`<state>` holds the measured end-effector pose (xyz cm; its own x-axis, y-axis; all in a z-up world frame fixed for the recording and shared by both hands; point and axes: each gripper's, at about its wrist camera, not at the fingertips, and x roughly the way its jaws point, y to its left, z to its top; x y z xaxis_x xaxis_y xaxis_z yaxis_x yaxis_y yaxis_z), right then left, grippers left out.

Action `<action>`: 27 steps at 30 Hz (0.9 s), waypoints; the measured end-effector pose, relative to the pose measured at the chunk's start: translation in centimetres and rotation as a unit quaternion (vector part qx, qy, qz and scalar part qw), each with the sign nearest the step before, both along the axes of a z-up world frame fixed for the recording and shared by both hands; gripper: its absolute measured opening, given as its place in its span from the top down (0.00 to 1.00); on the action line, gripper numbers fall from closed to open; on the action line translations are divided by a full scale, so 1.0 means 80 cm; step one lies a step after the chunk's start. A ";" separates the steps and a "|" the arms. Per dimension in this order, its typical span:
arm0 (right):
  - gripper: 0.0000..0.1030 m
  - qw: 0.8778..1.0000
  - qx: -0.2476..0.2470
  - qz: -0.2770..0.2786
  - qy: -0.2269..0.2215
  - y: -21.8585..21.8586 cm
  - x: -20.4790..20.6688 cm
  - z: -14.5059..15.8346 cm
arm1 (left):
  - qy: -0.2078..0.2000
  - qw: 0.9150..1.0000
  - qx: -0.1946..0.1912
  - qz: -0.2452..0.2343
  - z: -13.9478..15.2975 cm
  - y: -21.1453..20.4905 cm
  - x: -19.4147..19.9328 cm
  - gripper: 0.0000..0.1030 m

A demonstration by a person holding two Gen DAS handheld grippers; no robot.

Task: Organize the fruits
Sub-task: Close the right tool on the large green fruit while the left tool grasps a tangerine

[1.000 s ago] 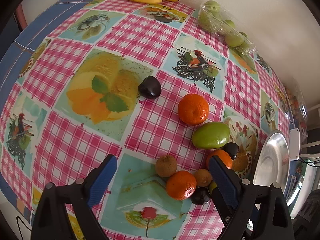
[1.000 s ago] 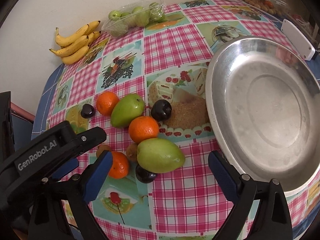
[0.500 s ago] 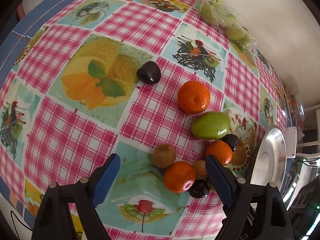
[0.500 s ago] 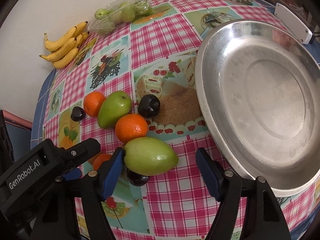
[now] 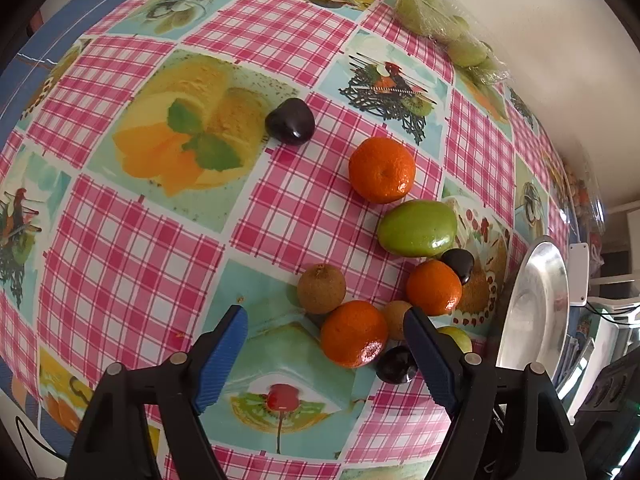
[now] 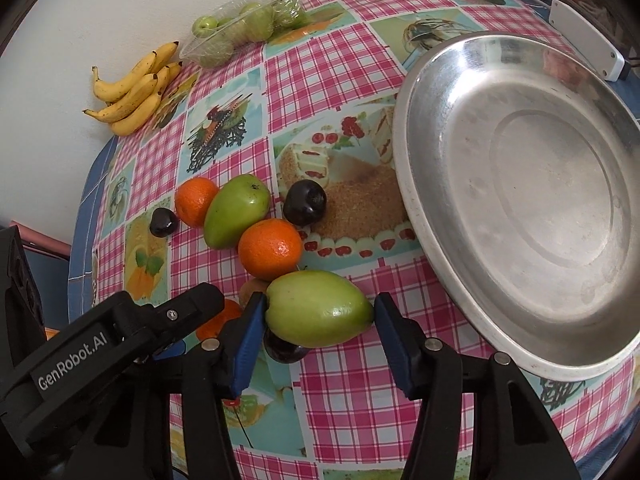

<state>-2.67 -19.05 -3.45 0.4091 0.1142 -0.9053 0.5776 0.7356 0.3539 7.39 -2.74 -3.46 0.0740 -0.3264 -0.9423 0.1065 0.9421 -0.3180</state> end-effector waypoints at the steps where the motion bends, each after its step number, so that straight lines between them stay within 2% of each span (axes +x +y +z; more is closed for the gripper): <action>1: 0.45 1.000 -0.002 0.000 0.003 0.001 -0.001 0.001 | -0.001 1.000 0.000 -0.001 0.000 0.000 -0.001 0.22; 12: 0.45 0.999 -0.015 0.010 0.032 0.004 -0.017 0.005 | 0.009 1.000 -0.004 -0.007 -0.006 -0.008 -0.009 0.42; 19: 0.45 0.999 -0.023 0.011 0.035 0.001 -0.025 0.010 | 0.009 1.000 -0.017 -0.008 -0.005 -0.013 -0.012 0.62; 27: 0.45 0.999 -0.018 0.008 0.036 0.000 -0.026 0.012 | 0.006 1.000 -0.021 0.005 -0.001 -0.005 -0.010 0.63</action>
